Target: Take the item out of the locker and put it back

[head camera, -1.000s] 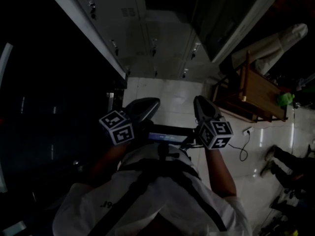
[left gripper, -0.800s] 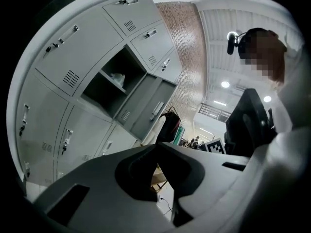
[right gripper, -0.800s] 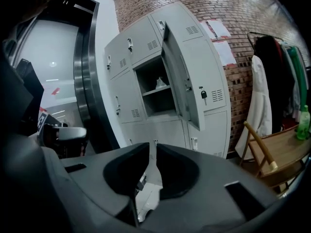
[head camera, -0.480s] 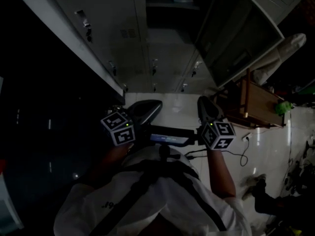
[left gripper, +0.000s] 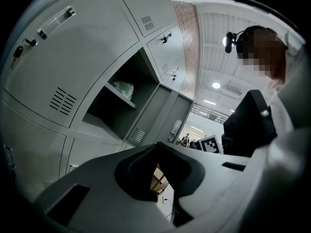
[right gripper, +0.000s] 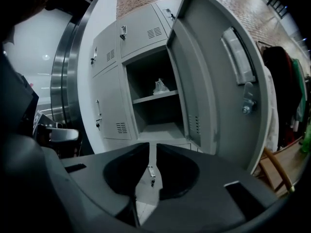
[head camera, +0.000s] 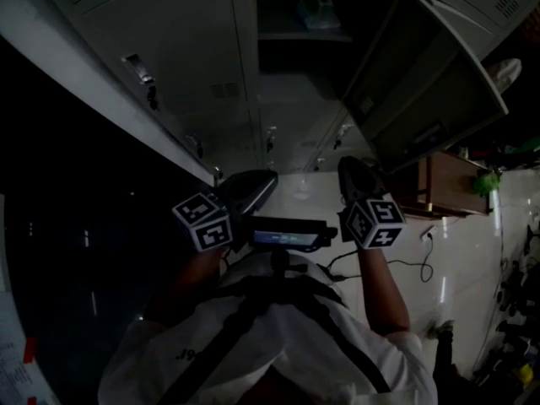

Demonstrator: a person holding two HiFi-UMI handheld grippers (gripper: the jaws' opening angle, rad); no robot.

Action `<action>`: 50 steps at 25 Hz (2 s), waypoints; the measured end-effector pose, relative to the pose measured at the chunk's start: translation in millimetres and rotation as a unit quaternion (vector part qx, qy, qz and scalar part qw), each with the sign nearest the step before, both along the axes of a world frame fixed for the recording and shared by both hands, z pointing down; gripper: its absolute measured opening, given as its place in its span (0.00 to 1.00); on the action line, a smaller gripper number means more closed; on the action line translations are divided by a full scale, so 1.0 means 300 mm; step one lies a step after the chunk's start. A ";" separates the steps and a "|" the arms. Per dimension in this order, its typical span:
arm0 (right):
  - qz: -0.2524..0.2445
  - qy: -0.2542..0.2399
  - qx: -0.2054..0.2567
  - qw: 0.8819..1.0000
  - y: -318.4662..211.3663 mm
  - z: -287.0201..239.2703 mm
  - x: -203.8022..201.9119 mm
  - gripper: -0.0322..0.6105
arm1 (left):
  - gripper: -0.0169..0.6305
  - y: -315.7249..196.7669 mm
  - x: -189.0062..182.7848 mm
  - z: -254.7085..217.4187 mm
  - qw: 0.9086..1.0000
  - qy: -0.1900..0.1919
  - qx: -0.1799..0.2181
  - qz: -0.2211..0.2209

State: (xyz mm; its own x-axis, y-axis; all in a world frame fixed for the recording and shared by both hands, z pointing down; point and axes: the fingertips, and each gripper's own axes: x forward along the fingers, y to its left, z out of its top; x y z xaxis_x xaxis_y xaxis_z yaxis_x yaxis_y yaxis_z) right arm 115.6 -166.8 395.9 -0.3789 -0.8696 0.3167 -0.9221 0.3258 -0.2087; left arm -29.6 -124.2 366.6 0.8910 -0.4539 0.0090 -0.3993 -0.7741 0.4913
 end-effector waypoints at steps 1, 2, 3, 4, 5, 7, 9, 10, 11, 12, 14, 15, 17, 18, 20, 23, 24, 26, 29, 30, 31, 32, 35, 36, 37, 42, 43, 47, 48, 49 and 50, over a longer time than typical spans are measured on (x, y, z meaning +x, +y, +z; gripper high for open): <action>0.003 0.001 0.001 1.000 -0.015 -0.005 -0.009 0.14 | 0.03 -0.012 -0.011 -0.005 1.000 0.001 0.002 0.003; 0.005 0.002 0.002 1.000 -0.028 -0.009 -0.019 0.14 | 0.03 -0.022 -0.021 -0.009 1.000 0.002 0.003 0.006; 0.007 0.004 0.003 1.000 -0.039 -0.012 -0.029 0.14 | 0.03 -0.032 -0.031 -0.010 1.000 0.003 0.004 0.008; 0.008 0.005 0.004 1.000 -0.049 -0.016 -0.040 0.14 | 0.03 -0.042 -0.040 -0.011 1.000 0.003 0.004 0.010; 0.008 0.007 0.006 1.000 -0.058 -0.020 -0.051 0.14 | 0.03 -0.050 -0.049 -0.010 1.000 0.004 0.004 0.012; 0.008 0.011 0.010 1.000 -0.077 -0.036 -0.068 0.14 | 0.03 -0.064 -0.056 -0.012 1.000 0.005 0.004 0.017; 0.007 0.015 0.016 1.000 -0.100 -0.060 -0.077 0.14 | 0.03 -0.072 -0.054 -0.018 1.000 0.006 0.006 0.022; 0.006 0.017 0.019 1.000 -0.112 -0.075 -0.081 0.14 | 0.03 -0.073 -0.052 -0.022 1.000 0.008 0.007 0.024; 0.005 0.020 0.024 1.000 -0.125 -0.092 -0.084 0.14 | 0.03 -0.075 -0.048 -0.027 1.000 0.009 0.008 0.026; 0.004 0.022 0.030 0.999 -0.141 -0.113 -0.086 0.16 | 0.03 -0.078 -0.045 -0.032 1.000 0.010 0.010 0.027; 0.001 0.026 0.046 0.999 -0.182 -0.162 -0.088 0.17 | 0.03 -0.088 -0.036 -0.048 0.999 0.013 0.015 0.027; 0.000 0.030 0.056 0.998 -0.208 -0.190 -0.088 0.18 | 0.03 -0.094 -0.032 -0.059 0.999 0.014 0.019 0.025; -0.003 0.040 0.073 0.996 -0.265 -0.245 -0.086 0.22 | 0.03 -0.110 -0.023 -0.083 0.999 0.015 0.029 0.021; -0.004 0.045 0.081 0.996 -0.297 -0.272 -0.085 0.24 | 0.03 -0.118 -0.018 -0.094 0.999 0.015 0.033 0.018; -0.005 0.048 0.098 0.994 -0.360 -0.330 -0.086 0.28 | 0.03 -0.134 -0.007 -0.116 0.999 0.013 0.041 0.009; -0.005 0.057 0.128 0.990 -0.461 -0.420 -0.101 0.32 | 0.03 -0.166 0.010 -0.152 0.998 0.009 0.058 -0.008; -0.005 0.063 0.137 0.989 -0.497 -0.446 -0.108 0.34 | 0.03 -0.175 0.016 -0.160 0.998 0.009 0.062 -0.011; -0.003 0.079 0.153 0.985 -0.571 -0.493 -0.118 0.36 | 0.03 -0.187 0.032 -0.169 0.998 0.009 0.065 -0.013; 0.001 0.089 0.167 0.982 -0.685 -0.555 -0.133 0.41 | 0.03 -0.209 0.051 -0.182 0.997 0.007 0.069 -0.021; 0.003 0.092 0.171 0.981 -0.723 -0.575 -0.139 0.43 | 0.03 -0.216 0.055 -0.184 0.997 0.007 0.068 -0.025; 0.005 0.095 0.173 0.980 -0.763 -0.593 -0.144 0.45 | 0.03 -0.225 0.059 -0.187 0.997 0.007 0.067 -0.028; 0.007 0.101 0.174 0.979 -0.804 -0.608 -0.149 0.45 | 0.03 -0.234 0.062 -0.190 0.997 0.006 0.067 -0.032; 0.012 0.121 0.163 0.979 -0.917 -0.627 -0.164 0.46 | 0.03 -0.253 0.078 -0.206 0.997 0.003 0.071 -0.043; 0.013 0.126 0.155 0.980 -0.947 -0.623 -0.169 0.46 | 0.03 -0.254 0.083 -0.211 0.996 0.001 0.072 -0.048; 0.013 0.127 0.145 0.981 -0.972 -0.616 -0.173 0.46 | 0.03 -0.253 0.087 -0.215 0.996 0.000 0.073 -0.052; 0.009 0.125 0.103 0.987 -1.058 -0.558 -0.175 0.46 | 0.03 -0.241 0.110 -0.219 0.994 -0.014 0.077 -0.079; 0.009 0.123 0.098 0.988 -1.067 -0.548 -0.169 0.46 | 0.03 -0.238 0.114 -0.217 0.993 -0.018 0.079 -0.085; -0.003 0.117 0.092 0.989 -1.079 -0.535 -0.165 0.40 | 0.03 -0.228 0.113 -0.202 0.991 -0.026 0.074 -0.106; -0.010 0.119 0.093 0.988 -1.074 -0.532 -0.172 0.35 | 0.03 -0.227 0.111 -0.198 0.991 -0.028 0.072 -0.110; -0.016 0.123 0.094 0.988 -1.069 -0.529 -0.179 0.31 | 0.03 -0.224 0.111 -0.194 0.991 -0.029 0.071 -0.113; -0.021 0.128 0.098 0.987 -1.062 -0.529 -0.184 0.26 | 0.03 -0.222 0.112 -0.191 0.991 -0.029 0.070 -0.115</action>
State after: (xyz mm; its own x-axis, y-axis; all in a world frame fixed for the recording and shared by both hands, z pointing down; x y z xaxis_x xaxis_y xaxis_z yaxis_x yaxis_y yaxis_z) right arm 60.4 -485.4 237.1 -0.3448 -0.9093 0.2328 -0.9216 0.3750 0.0998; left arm 4.1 -190.7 309.4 0.7643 -0.6445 -0.0202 -0.5967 -0.7188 0.3567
